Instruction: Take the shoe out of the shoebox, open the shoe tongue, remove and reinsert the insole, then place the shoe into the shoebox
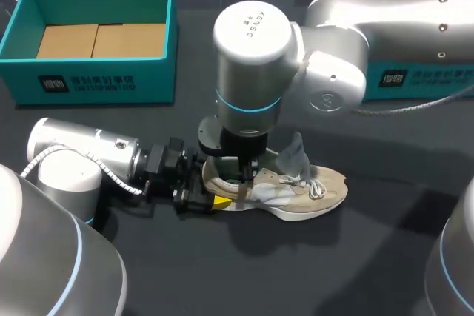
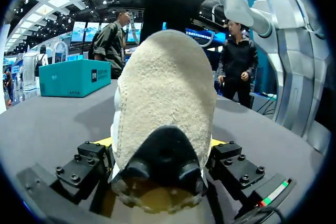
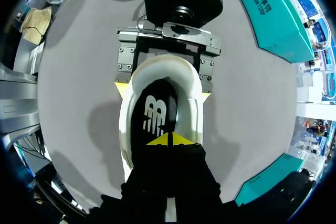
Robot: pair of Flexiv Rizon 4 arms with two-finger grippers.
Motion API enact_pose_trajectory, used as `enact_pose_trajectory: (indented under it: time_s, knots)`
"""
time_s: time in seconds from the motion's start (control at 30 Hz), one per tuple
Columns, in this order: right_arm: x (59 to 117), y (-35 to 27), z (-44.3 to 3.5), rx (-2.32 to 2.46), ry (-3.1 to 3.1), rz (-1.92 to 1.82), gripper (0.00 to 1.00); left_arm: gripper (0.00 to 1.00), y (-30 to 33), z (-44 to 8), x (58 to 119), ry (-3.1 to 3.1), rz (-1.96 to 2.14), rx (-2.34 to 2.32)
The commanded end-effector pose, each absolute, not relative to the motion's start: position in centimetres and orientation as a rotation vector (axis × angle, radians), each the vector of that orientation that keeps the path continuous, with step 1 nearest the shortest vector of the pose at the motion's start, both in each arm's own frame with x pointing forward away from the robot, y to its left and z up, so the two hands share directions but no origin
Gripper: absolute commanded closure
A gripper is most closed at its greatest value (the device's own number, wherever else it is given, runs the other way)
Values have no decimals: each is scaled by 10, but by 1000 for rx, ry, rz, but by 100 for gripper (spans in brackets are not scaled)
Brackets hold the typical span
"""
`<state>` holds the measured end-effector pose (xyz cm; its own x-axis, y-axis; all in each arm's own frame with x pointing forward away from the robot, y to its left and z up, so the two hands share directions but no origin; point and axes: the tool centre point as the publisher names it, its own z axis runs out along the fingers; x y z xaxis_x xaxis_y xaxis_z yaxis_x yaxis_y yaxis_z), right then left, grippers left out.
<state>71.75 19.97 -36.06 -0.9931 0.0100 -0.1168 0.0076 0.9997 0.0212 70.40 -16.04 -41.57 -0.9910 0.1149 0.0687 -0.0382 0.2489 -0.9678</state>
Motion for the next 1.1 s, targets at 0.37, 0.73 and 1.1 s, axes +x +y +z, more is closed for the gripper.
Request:
enact_pose_trajectory:
  time_s: [0.37, 0.73, 1.1]
  knots:
    - [714, 189, -373, 57, 3036, 24, 100, 100, -162, -418, 703, -2381, 1851, -74]
    - [711, 173, -375, 148, 3006, 2, 82, 100, -162, -418, 703, -2381, 1851, -74]
    - [715, 164, -384, 201, 3022, 45, 63, 100, -162, -418, 703, -2381, 1851, -74]
